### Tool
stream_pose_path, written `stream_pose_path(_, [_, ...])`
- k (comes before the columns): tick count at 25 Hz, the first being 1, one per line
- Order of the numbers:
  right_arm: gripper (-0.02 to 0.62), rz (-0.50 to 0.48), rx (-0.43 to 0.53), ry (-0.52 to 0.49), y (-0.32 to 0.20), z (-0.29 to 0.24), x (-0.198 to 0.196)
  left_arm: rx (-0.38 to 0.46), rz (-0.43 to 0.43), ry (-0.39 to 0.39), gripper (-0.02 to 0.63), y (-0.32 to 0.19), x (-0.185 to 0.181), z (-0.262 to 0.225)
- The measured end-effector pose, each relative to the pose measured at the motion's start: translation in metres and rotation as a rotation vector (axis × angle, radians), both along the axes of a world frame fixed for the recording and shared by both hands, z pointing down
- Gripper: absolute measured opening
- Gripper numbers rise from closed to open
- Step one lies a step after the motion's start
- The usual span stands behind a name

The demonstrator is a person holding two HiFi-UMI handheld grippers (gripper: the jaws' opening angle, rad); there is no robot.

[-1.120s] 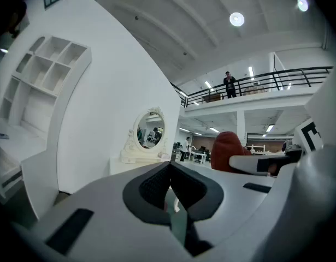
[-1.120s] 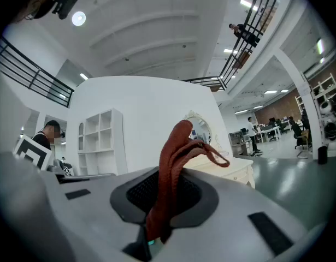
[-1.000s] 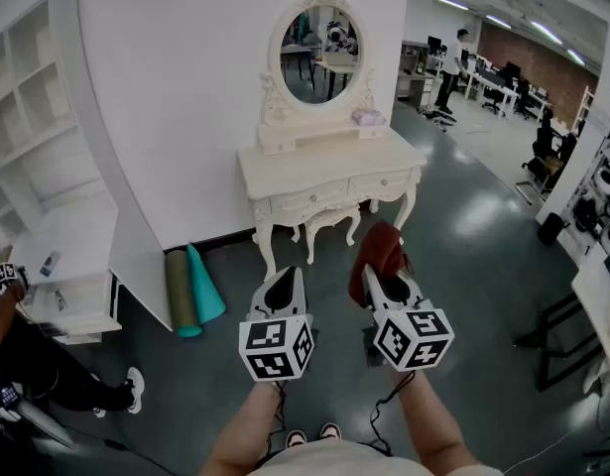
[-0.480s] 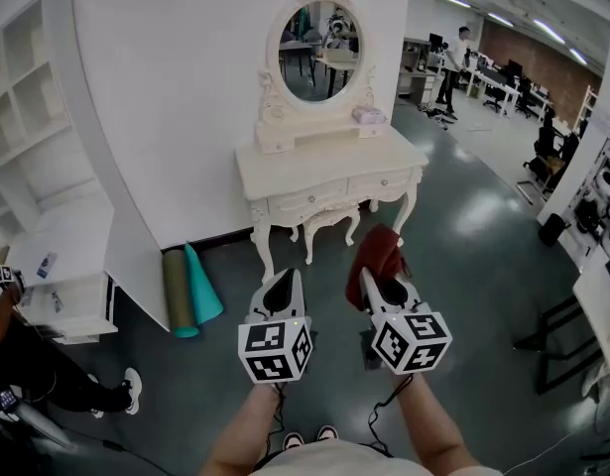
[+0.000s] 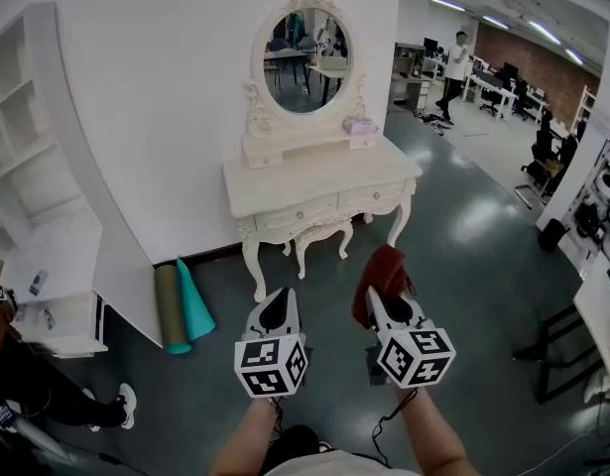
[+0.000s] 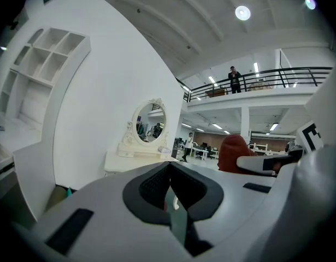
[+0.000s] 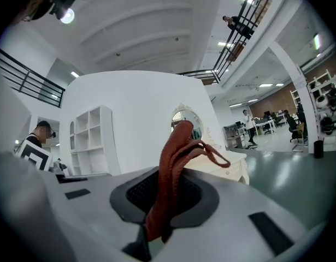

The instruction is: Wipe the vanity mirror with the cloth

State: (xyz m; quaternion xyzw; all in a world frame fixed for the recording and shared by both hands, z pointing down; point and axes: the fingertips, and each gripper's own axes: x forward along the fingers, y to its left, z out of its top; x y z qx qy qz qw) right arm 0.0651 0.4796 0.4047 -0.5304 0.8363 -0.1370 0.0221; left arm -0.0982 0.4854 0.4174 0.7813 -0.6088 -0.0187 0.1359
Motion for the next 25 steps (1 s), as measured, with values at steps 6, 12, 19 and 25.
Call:
stream_pose_path(6, [0.063,0.012,-0.037,-0.008,-0.03,0.019,0.012,0.0,0.023,-0.009,0.011,-0.037,0.012,0.004])
stream_pose_path(12, [0.063,0.03,-0.041,0.011,-0.086,0.026,0.01,0.017,0.046,-0.001,0.011,-0.097,0.013,0.009])
stream_pose_path(19, [0.063,0.04,-0.019,0.041,-0.188,0.013,-0.012,0.032,0.073,-0.001,0.011,-0.201,-0.004,0.002])
stream_pose_path(25, [0.063,0.045,0.01,0.063,-0.274,-0.002,-0.035,0.036,0.088,-0.008,0.011,-0.288,-0.028,-0.004])
